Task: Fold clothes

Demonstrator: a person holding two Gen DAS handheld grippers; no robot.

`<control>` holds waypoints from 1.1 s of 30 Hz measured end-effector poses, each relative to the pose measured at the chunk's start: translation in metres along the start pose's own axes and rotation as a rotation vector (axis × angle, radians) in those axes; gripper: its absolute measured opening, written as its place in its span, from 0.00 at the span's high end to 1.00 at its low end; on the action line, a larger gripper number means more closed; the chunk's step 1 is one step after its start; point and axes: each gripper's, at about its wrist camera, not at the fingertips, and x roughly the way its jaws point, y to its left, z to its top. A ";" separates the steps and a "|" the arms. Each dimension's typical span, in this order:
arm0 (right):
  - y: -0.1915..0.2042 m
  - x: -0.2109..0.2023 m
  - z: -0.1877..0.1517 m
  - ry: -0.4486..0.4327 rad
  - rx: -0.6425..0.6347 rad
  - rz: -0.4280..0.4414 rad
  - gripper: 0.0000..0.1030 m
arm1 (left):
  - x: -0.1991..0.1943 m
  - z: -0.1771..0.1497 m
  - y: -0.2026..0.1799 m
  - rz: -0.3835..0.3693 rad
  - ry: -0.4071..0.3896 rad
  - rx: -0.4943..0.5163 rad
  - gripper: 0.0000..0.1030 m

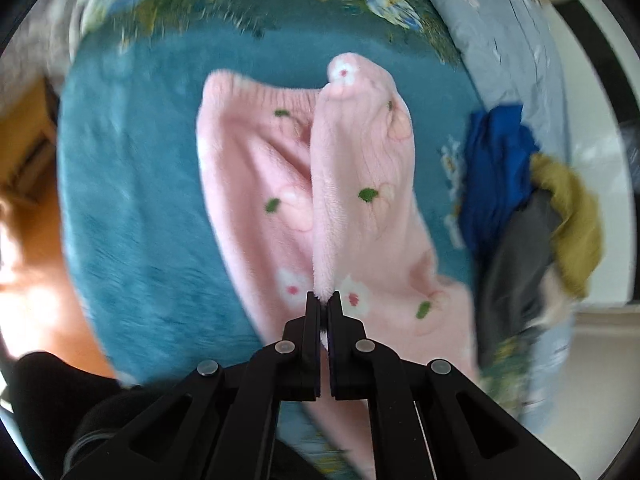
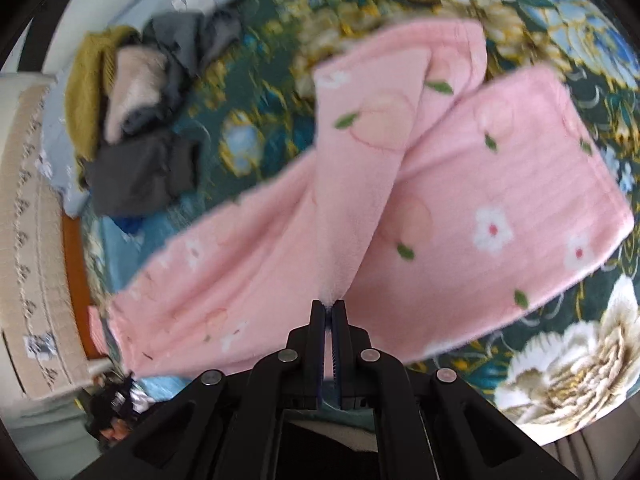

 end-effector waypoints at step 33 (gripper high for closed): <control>0.026 -0.011 0.108 -0.245 -0.125 -0.478 0.96 | 0.029 0.005 -0.010 0.116 0.118 0.046 0.97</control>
